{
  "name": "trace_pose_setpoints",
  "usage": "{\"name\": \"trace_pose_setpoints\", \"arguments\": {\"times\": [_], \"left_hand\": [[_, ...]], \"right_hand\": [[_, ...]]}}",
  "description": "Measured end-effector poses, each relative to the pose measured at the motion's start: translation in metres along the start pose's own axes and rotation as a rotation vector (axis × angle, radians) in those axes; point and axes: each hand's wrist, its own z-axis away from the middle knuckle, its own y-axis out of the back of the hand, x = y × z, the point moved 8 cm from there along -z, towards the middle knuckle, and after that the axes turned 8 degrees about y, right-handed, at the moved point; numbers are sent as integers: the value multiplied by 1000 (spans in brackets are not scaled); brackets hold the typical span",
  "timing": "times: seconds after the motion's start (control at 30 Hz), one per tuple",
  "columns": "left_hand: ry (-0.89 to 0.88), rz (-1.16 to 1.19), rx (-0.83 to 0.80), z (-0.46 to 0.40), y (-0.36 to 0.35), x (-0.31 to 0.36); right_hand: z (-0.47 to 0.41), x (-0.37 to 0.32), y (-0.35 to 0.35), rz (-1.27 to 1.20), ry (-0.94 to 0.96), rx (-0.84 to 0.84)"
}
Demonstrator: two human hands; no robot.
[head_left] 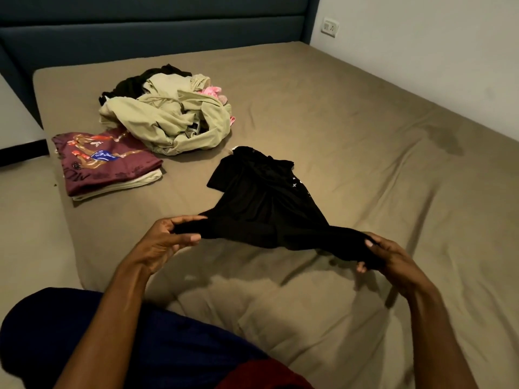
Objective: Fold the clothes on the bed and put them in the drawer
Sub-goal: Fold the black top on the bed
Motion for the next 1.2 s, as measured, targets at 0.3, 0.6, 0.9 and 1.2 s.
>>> {"name": "trace_pose_setpoints", "arguments": {"times": [0.3,0.6,0.9,1.2], "left_hand": [[8,121,356,3,33,-24],[26,17,461,-6,33,-36],[118,-350,344,-7,21,-36],[-19,-358,605,6,58,-29]], "right_hand": [[-15,55,-19,-187,-130,311],[-18,51,-16,-198,-244,466],[-23,78,-4,-339,-402,796],[-8,21,-12,37,4,616]]}}
